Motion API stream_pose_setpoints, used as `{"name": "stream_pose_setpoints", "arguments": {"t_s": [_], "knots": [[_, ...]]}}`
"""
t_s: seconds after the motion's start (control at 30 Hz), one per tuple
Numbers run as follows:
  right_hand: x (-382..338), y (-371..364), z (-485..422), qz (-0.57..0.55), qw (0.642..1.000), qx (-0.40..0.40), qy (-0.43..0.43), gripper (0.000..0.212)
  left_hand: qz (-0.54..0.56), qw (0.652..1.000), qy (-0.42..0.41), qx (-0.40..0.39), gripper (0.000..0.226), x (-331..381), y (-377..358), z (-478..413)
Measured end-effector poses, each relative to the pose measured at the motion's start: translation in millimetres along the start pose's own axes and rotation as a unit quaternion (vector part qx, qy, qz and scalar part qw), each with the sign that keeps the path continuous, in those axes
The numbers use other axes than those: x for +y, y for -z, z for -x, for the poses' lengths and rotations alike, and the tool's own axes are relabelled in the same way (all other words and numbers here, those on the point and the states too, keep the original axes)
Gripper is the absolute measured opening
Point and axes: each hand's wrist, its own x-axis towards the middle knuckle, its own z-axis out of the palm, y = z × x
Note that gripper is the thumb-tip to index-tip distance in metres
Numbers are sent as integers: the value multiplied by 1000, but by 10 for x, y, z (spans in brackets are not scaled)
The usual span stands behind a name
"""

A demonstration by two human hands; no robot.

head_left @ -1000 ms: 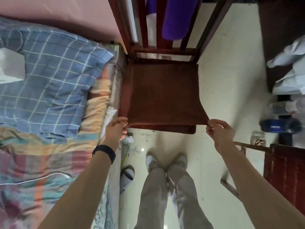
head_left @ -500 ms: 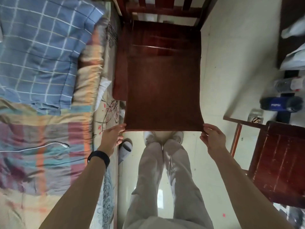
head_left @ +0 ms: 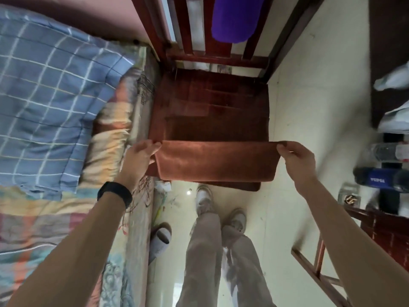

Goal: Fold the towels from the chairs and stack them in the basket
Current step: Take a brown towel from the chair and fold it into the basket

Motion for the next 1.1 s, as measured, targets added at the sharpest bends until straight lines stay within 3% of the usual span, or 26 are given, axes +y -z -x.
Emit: {"name": "stream_pose_setpoints", "arguments": {"t_s": [0.2, 0.33, 0.53, 0.67, 0.83, 1.0, 1.03, 1.1], "knots": [[-185, -404, -616, -11, 1000, -8, -13, 15, 61, 993, 16, 103, 12, -39, -267, -739], [-270, -566, -841, 6, 1000, 23, -9, 19, 37, 993, -3, 114, 9, -113, -328, -983], [-237, -686, -962, 60, 997, 39, -39, 26, -38, 992, 24, 117, 18, -79, -358, -1186], [-245, -711, -955, 94, 993, 69, -35, 27, -89, 988, 36, 119, 37, -70, -378, -1277], [-258, -782, -916, 149, 984, 97, -1, 26, -197, 968, 39, 151, 36, 39, -464, -1244], [-187, -852, -906, 195, 973, 109, 61, 31, -328, 925, -75, 175, 37, 30, -561, -1070], [-169, -871, -856, 222, 961, 132, 96, 37, -383, 895, -108, 198, 42, 3, -590, -1006], [-143, -981, -637, 318, 906, 179, 215, 42, -473, 825, -215, 223, 50, -46, -717, -821]]}}
